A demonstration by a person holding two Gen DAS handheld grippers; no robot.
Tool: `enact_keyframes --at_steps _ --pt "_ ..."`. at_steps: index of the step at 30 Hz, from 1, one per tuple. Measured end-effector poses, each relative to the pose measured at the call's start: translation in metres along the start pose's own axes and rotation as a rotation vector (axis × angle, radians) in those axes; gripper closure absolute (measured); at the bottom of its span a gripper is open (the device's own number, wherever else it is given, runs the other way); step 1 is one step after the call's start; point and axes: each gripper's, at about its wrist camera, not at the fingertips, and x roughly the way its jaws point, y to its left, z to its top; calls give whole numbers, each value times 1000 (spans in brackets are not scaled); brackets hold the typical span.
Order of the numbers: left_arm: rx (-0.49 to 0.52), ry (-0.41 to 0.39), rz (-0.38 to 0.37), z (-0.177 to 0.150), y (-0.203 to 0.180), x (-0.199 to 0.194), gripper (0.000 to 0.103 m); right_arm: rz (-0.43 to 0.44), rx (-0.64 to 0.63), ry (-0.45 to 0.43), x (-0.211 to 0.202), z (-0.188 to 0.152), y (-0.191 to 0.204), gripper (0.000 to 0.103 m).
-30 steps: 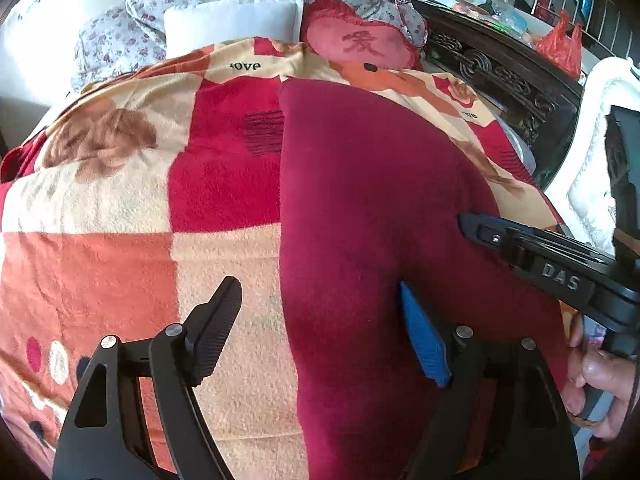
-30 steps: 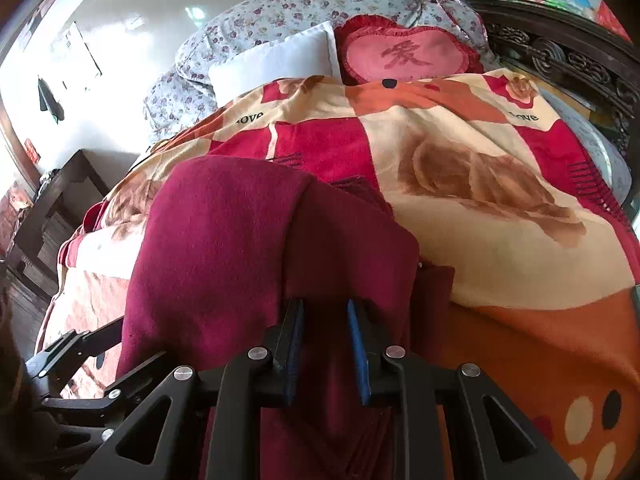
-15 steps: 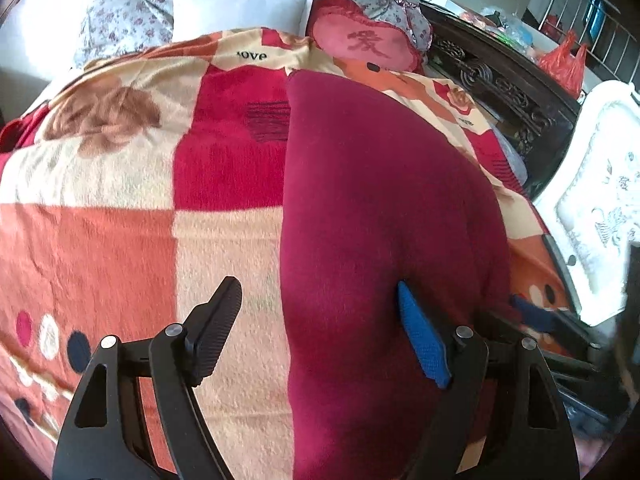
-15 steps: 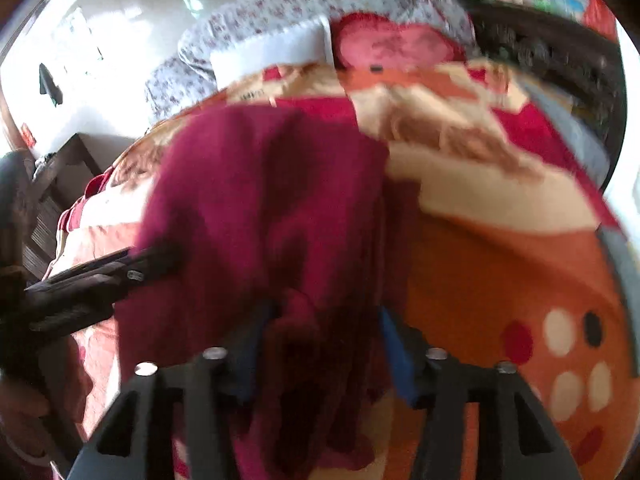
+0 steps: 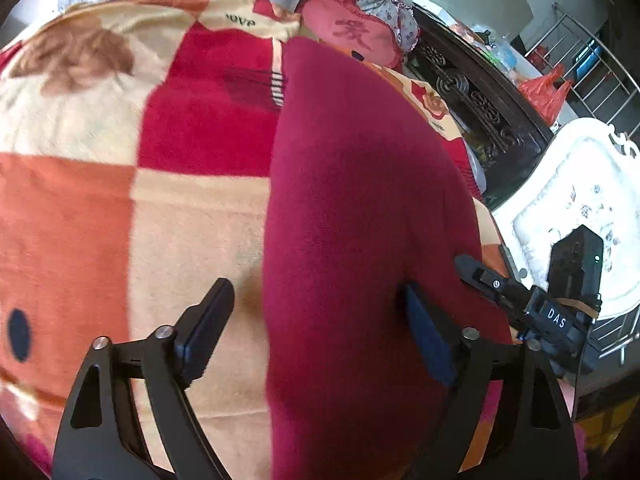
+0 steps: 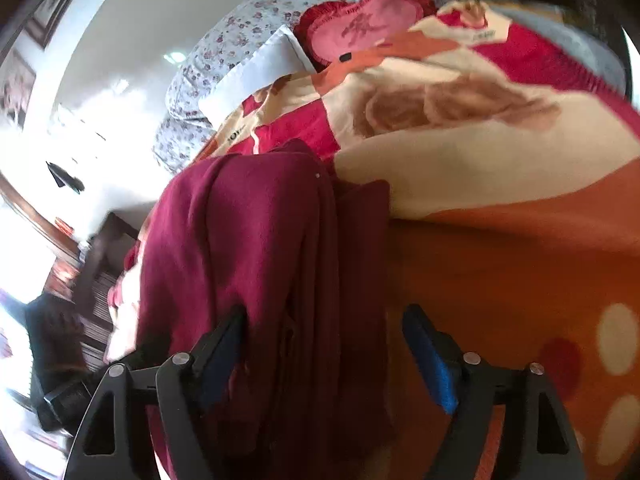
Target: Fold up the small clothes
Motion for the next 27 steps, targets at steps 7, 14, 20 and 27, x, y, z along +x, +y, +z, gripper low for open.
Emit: enact_keyframes --at_steps 7,14,20,27 --pt "46 10 -36 0 -14 -3 46 12 -49 7 -5 1 25 64" --pt "80 -10 -18 -20 -16 -71 55 68 -125 28 -42 -16 78 66" --pt "42 33 93 -59 23 -114 55 109 -158 133 -21 -65 113 64" --pt "43 27 222 -87 39 -110 48 -17 -277 84 -47 -93 139 60"
